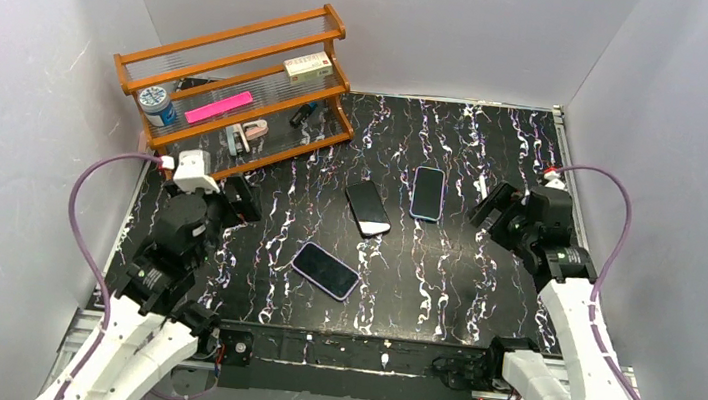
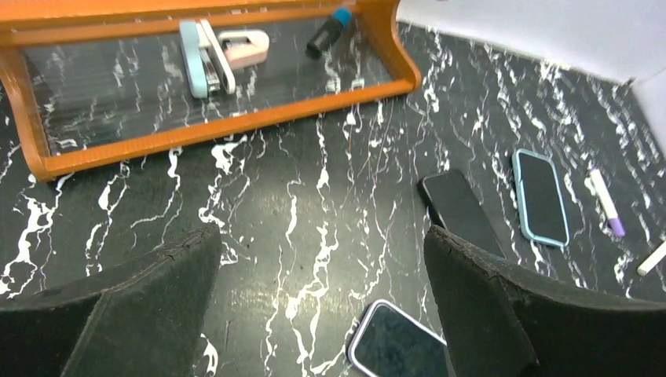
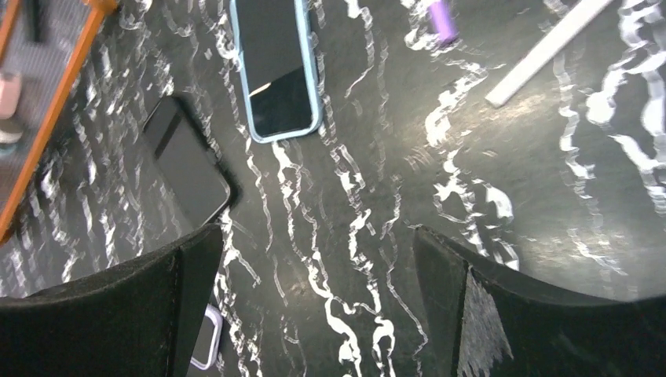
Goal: Take the phone out of the phone case
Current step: Pick up the phone at the center of the board.
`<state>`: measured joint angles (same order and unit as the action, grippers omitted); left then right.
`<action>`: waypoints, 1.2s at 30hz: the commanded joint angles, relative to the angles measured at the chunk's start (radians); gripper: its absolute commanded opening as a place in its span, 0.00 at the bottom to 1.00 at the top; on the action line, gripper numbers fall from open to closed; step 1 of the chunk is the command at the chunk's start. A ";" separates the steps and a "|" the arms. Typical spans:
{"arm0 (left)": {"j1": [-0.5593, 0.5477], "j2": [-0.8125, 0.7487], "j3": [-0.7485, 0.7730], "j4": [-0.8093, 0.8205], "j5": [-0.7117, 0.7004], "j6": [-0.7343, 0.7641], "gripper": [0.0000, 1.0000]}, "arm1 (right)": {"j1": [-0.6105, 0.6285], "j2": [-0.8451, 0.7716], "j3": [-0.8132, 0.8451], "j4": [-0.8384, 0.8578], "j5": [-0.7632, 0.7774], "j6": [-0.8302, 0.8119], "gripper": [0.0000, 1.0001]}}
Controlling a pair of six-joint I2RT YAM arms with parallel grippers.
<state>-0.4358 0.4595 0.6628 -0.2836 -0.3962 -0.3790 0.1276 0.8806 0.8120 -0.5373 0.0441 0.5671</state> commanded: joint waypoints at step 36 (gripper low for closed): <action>0.039 0.182 0.053 -0.147 0.135 0.047 0.98 | 0.886 0.850 0.248 0.276 -0.141 -0.408 0.99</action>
<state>-0.4061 0.6510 0.7231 -0.4191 -0.2649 -0.3443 0.9615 1.6680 0.9768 -0.2325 -0.1520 0.2302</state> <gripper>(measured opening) 0.981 0.985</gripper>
